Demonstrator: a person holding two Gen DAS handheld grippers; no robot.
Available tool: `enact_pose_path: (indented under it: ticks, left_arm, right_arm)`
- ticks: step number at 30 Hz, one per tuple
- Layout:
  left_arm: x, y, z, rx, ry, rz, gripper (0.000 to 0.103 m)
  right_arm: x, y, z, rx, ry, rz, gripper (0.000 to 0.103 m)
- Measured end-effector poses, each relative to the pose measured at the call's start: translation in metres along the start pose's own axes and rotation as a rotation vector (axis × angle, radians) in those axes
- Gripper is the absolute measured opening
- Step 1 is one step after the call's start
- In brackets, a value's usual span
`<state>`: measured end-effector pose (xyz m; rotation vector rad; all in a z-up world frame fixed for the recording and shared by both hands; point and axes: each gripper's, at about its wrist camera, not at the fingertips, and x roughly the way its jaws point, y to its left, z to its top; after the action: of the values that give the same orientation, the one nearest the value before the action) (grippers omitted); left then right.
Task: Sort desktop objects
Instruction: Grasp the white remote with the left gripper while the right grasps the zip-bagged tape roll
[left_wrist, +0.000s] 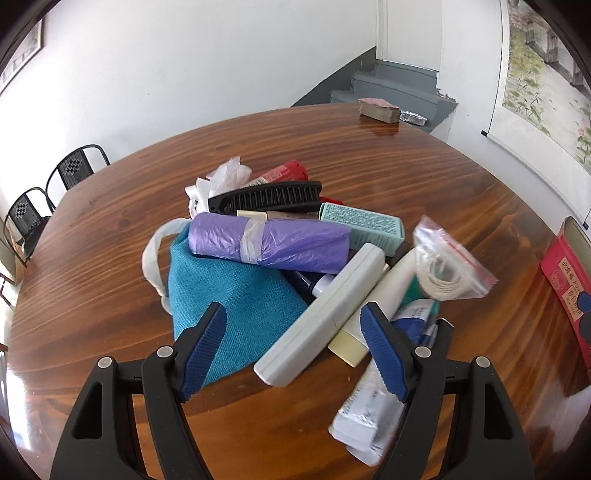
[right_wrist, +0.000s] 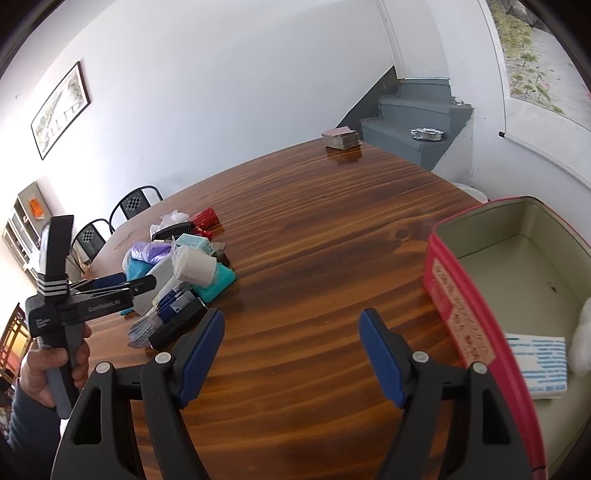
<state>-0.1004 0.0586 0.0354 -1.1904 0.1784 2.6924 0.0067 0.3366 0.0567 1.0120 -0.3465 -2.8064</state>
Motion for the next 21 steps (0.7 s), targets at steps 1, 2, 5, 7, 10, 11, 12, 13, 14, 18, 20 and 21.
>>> enact_pose_path:
  ticks: [1, 2, 5, 7, 10, 11, 12, 13, 14, 18, 20, 21]
  left_arm:
    - [0.001, 0.0, 0.0, -0.001, 0.0, -0.004, 0.078]
    - [0.003, 0.0, 0.001, 0.0, 0.0, -0.011, 0.078]
    - [0.006, -0.003, 0.001, 0.004, -0.012, -0.04, 0.072]
    - [0.008, -0.008, 0.002, 0.011, -0.005, -0.061, 0.071]
    - [0.011, -0.011, 0.002, 0.008, 0.005, -0.099, 0.065]
    - [0.011, -0.012, 0.001, 0.005, 0.007, -0.112, 0.063]
    - [0.011, -0.012, 0.001, 0.001, 0.012, -0.129, 0.058]
    - [0.011, -0.013, 0.001, -0.001, 0.014, -0.141, 0.052]
    - [0.01, -0.013, 0.001, -0.005, 0.017, -0.157, 0.049]
    - [0.009, -0.018, 0.0, -0.006, 0.025, -0.179, 0.04]
    - [0.009, -0.02, -0.001, 0.002, 0.021, -0.175, 0.04]
    - [0.008, -0.019, -0.001, 0.001, 0.02, -0.175, 0.04]
  right_arm:
    - [0.002, 0.002, 0.0, -0.002, 0.004, 0.002, 0.079]
    - [0.005, 0.003, 0.0, -0.004, 0.008, 0.003, 0.079]
    - [0.01, 0.005, 0.001, -0.004, 0.02, 0.005, 0.079]
    - [0.013, 0.006, 0.001, -0.004, 0.027, 0.006, 0.079]
    - [0.016, 0.008, 0.001, -0.008, 0.034, 0.007, 0.079]
    - [0.017, 0.009, 0.001, -0.009, 0.035, 0.007, 0.079]
    - [0.018, 0.011, 0.001, -0.011, 0.036, 0.007, 0.079]
    - [0.019, 0.011, 0.002, -0.013, 0.038, 0.008, 0.079]
    - [0.02, 0.012, 0.002, -0.014, 0.04, 0.009, 0.079]
    - [0.023, 0.016, 0.004, -0.018, 0.054, 0.03, 0.079]
    - [0.024, 0.019, 0.005, -0.023, 0.056, 0.034, 0.079]
    - [0.024, 0.02, 0.006, -0.027, 0.054, 0.035, 0.079]
